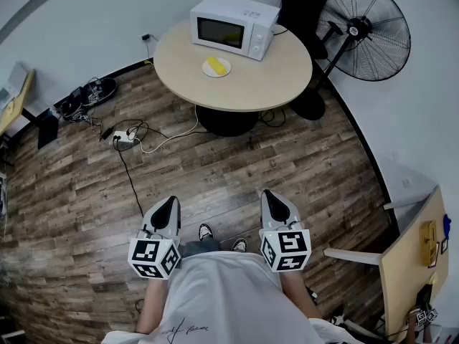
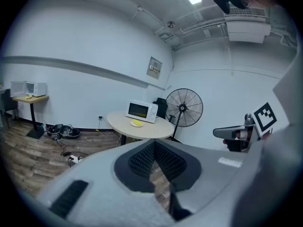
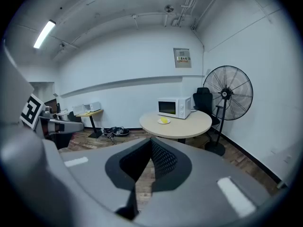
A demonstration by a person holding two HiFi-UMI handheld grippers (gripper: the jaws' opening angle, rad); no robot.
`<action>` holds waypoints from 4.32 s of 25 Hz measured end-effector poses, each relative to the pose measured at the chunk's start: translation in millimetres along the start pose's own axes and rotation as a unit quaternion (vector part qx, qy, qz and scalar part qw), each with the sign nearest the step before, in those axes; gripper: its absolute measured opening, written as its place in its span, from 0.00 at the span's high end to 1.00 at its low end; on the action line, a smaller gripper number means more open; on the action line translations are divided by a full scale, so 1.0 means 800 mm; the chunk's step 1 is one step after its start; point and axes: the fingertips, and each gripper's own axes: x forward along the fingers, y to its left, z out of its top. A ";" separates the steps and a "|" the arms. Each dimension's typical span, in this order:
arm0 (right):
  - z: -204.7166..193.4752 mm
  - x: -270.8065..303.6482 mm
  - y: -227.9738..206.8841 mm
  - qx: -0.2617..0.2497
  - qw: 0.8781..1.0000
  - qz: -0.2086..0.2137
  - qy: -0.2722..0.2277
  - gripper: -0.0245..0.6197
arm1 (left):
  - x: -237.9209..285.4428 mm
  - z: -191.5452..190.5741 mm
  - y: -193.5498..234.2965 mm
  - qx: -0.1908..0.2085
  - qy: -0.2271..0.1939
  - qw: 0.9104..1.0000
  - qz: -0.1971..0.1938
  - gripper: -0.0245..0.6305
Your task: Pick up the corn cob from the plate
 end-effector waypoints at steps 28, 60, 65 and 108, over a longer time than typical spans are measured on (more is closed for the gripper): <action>0.047 0.123 0.079 0.032 0.997 0.066 -0.020 0.95 | 0.063 0.050 0.100 0.007 0.006 0.999 -0.046 0.98; 0.141 0.360 0.003 0.028 0.998 0.058 -0.004 0.95 | 0.287 0.156 0.184 0.014 0.015 0.999 -0.044 0.98; 0.161 0.402 -0.021 0.035 0.997 0.069 -0.002 0.95 | 0.331 0.177 0.187 0.016 0.018 0.999 -0.043 0.98; 0.229 0.598 -0.140 0.018 0.996 0.092 0.000 0.94 | 0.546 0.256 0.198 0.037 0.017 0.998 -0.040 0.98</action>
